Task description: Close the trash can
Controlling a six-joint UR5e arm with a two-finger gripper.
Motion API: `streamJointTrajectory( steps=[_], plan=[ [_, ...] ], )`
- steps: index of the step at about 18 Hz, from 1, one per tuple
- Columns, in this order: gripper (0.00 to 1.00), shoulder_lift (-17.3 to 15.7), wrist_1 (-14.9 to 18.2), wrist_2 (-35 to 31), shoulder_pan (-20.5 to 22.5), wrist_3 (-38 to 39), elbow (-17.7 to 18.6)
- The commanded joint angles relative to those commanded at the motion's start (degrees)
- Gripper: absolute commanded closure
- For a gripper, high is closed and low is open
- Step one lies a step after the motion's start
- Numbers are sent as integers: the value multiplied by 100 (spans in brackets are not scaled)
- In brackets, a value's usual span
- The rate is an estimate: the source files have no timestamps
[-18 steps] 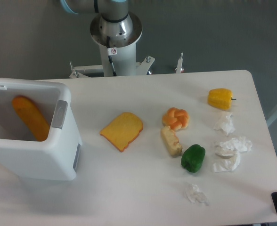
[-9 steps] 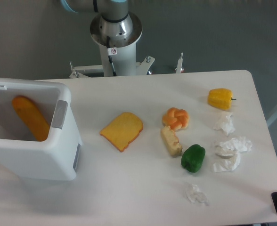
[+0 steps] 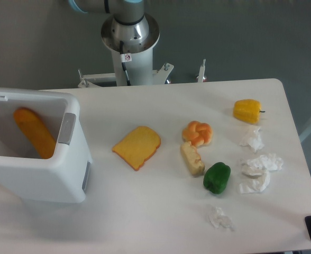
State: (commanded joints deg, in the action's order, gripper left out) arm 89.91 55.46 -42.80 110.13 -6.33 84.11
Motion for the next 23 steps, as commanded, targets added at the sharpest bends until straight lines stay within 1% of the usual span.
streamJointTrajectory(
  steps=[4,7,23],
  plan=[
    [0,149,-35,9,-79,-9,-9],
    [0,193,-35,9,-97,-9,-9],
    [0,273,-35,9,-202,0,44]
  ],
)
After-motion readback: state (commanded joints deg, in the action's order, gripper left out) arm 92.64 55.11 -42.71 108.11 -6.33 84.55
